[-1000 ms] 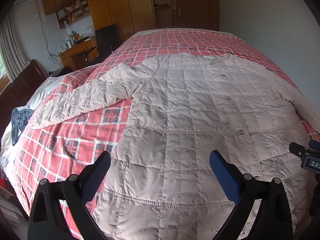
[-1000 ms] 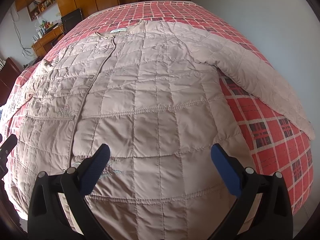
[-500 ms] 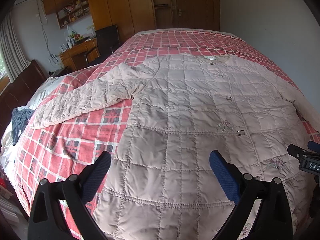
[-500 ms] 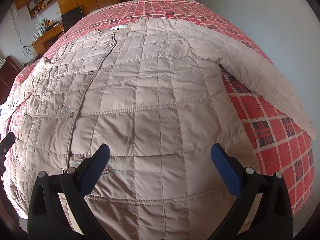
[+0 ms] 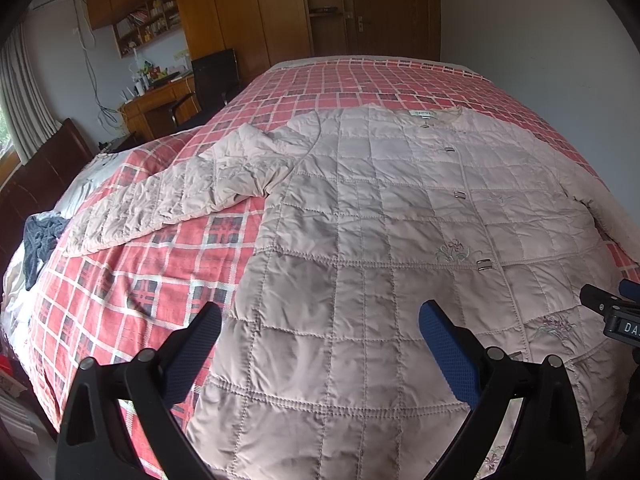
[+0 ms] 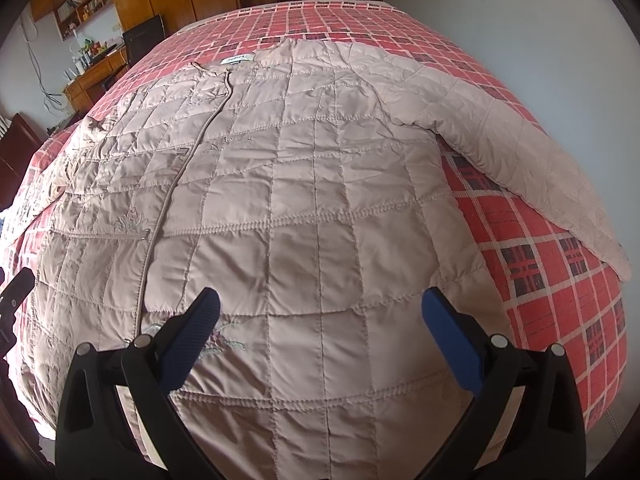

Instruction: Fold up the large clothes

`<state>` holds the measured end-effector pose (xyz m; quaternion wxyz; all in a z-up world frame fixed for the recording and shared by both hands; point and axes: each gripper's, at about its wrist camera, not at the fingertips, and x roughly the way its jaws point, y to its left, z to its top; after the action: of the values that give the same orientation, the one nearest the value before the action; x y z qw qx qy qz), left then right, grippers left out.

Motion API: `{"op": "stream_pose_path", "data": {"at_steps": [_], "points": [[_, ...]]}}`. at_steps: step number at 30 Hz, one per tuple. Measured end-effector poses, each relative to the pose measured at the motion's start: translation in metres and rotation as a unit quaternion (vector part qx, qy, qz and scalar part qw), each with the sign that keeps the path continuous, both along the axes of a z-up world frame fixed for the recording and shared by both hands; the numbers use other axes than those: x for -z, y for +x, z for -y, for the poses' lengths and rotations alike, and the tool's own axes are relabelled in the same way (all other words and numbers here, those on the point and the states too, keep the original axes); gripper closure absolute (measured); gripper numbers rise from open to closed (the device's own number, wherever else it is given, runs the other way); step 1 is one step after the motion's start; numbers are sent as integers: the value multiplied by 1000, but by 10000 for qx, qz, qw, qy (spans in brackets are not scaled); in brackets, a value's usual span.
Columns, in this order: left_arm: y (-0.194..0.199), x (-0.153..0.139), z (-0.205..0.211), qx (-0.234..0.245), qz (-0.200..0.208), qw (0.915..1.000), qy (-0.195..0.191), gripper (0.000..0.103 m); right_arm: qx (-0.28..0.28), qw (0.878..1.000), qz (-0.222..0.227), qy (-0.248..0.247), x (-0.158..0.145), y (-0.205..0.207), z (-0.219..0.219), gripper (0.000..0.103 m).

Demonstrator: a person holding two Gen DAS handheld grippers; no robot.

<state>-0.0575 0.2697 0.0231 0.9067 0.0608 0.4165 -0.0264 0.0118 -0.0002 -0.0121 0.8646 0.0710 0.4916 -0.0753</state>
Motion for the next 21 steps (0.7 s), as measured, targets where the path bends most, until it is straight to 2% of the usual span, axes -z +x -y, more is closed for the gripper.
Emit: {"op": "stream_pose_path", "data": {"at_steps": [21], "points": [[0, -1, 0, -2, 6, 10000, -8, 4, -31, 10000, 12, -15, -3, 0, -1, 3]]}}
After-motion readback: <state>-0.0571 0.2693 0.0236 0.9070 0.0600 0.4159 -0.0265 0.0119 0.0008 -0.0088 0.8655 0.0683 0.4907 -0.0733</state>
